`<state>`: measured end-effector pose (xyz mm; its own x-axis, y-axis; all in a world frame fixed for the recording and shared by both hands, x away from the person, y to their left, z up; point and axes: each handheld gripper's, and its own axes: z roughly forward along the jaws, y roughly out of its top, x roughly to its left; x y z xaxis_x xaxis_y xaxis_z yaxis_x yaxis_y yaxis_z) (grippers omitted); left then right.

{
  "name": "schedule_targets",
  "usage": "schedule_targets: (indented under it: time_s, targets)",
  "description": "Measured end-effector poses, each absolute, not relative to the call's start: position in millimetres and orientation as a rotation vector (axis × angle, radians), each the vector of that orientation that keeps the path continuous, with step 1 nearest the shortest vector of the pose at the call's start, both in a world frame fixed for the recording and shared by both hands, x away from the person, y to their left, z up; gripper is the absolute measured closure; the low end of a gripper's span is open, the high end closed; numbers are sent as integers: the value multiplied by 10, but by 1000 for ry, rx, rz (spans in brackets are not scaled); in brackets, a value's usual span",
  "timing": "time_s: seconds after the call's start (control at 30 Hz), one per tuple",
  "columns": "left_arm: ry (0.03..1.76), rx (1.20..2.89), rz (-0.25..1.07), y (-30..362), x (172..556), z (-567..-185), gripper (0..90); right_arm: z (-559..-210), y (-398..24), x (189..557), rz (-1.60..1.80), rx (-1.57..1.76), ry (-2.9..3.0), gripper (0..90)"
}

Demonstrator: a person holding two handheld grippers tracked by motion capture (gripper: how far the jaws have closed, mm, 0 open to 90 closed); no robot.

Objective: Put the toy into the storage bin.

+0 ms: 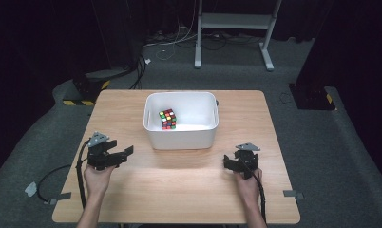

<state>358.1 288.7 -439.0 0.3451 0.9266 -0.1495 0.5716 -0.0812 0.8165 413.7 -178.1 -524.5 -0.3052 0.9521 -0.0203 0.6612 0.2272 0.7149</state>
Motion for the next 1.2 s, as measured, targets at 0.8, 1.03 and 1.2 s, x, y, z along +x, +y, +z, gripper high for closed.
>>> schedule_targets:
  time_s: [0.8, 1.03, 1.2]
  targets:
    - [1419, 1778, 532, 2904, 3643, -4760, 222, -5245, -1781, 4137, 844, 1481, 2047, 176]
    - [1447, 1816, 545, 2886, 3681, -4878, 224, -5245, -1780, 4137, 845, 1482, 2047, 176]
    - [1477, 1819, 551, 2882, 3712, -4975, 226, -5245, -1781, 4137, 845, 1482, 2047, 176]
